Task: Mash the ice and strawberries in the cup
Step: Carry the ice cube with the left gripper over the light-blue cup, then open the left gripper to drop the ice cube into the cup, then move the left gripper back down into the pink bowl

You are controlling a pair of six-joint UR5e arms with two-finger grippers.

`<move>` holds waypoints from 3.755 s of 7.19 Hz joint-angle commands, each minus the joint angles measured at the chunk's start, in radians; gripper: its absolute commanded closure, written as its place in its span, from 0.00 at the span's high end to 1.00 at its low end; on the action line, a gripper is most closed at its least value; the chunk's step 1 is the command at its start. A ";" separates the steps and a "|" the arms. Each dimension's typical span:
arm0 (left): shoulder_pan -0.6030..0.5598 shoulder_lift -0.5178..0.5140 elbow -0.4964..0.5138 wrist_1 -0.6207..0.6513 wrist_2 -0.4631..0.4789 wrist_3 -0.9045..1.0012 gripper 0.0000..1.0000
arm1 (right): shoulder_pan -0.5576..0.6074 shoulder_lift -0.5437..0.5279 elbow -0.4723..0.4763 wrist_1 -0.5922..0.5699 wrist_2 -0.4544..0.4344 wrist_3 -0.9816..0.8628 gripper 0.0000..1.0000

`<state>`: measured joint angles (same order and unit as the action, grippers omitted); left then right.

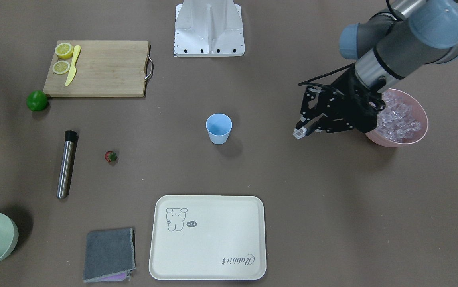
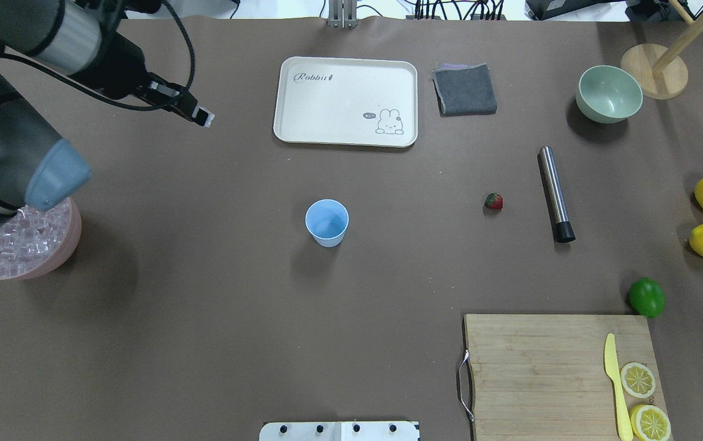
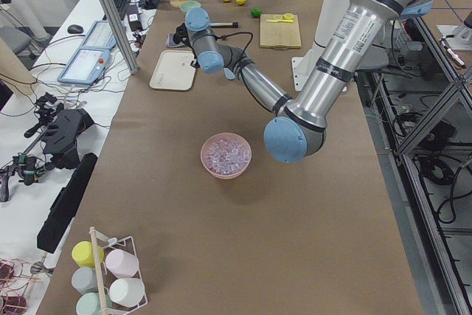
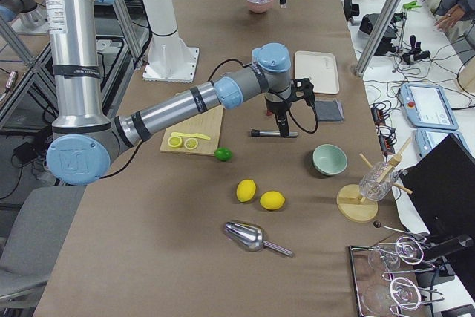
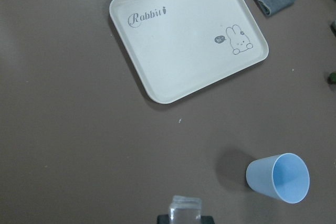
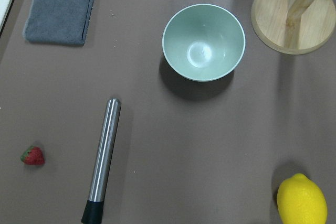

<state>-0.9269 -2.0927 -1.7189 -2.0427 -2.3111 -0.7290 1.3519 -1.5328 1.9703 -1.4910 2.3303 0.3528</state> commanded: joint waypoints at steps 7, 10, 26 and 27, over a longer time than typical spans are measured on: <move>0.404 -0.052 0.114 -0.295 0.473 -0.214 0.00 | 0.001 -0.015 -0.001 0.003 -0.011 0.000 1.00; 0.407 -0.044 0.108 -0.307 0.470 -0.211 0.76 | 0.006 -0.023 0.002 0.003 -0.011 -0.002 1.00; -0.210 0.458 0.052 -0.330 -0.086 0.566 0.97 | -0.011 -0.064 0.019 0.012 0.078 -0.002 1.00; -0.210 0.509 0.038 -0.335 -0.103 0.629 0.97 | -0.013 -0.094 0.027 0.015 0.078 -0.002 1.00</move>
<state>-1.1314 -1.6517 -1.6613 -2.3724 -2.3934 -0.1725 1.3397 -1.6013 1.9897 -1.4772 2.4072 0.3511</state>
